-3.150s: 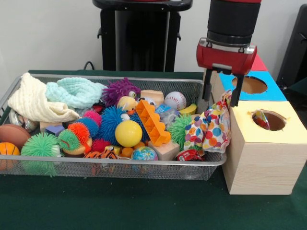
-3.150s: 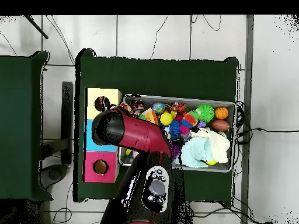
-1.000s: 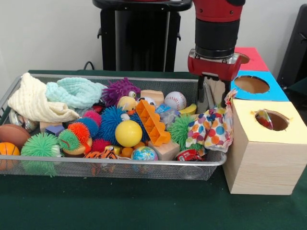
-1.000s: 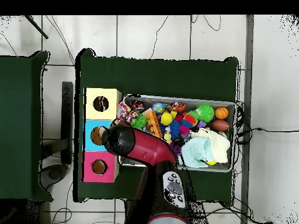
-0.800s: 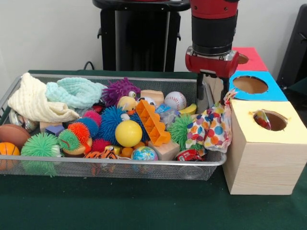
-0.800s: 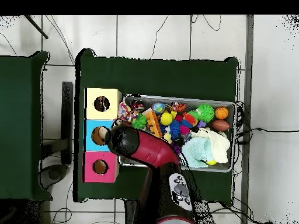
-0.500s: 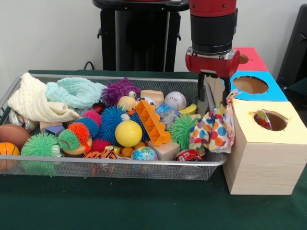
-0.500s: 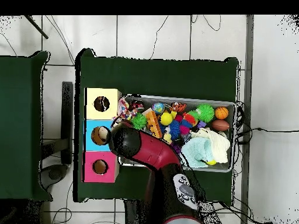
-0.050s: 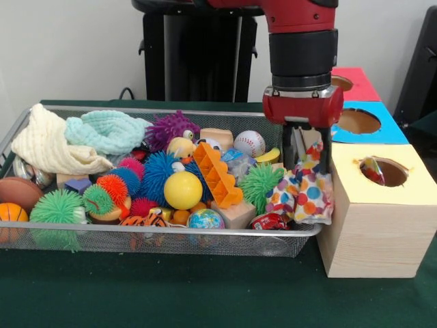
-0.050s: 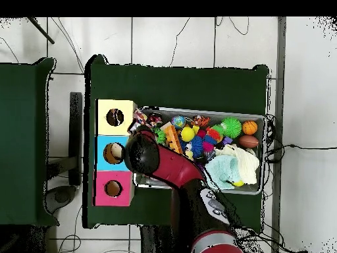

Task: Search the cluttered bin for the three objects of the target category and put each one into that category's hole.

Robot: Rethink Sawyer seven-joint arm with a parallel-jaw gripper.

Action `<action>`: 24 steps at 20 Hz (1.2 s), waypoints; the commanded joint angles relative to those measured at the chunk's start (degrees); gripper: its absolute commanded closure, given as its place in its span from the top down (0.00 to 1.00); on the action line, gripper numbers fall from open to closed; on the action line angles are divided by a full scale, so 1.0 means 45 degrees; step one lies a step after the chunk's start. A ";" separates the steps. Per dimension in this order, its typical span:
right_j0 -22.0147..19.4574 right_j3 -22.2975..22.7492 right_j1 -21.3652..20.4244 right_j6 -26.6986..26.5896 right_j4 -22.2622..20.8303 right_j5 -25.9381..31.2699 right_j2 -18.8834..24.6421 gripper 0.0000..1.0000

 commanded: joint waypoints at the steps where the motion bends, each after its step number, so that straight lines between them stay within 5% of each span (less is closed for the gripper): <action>1: -0.0509 -0.0184 0.0511 0.3121 -0.0747 -0.1702 0.1873 1.00; 5: -0.0386 -0.0292 0.0592 0.2906 -0.0641 -0.1761 0.1696 1.00; 17: 0.3099 -0.1484 0.0605 0.1586 0.1638 0.1973 -0.3034 1.00; 20: 0.4000 -0.2224 0.0690 0.1549 0.1639 0.3444 -0.4585 1.00; 24: 0.3979 -0.2503 0.0591 0.1636 0.1037 0.4180 -0.4838 1.00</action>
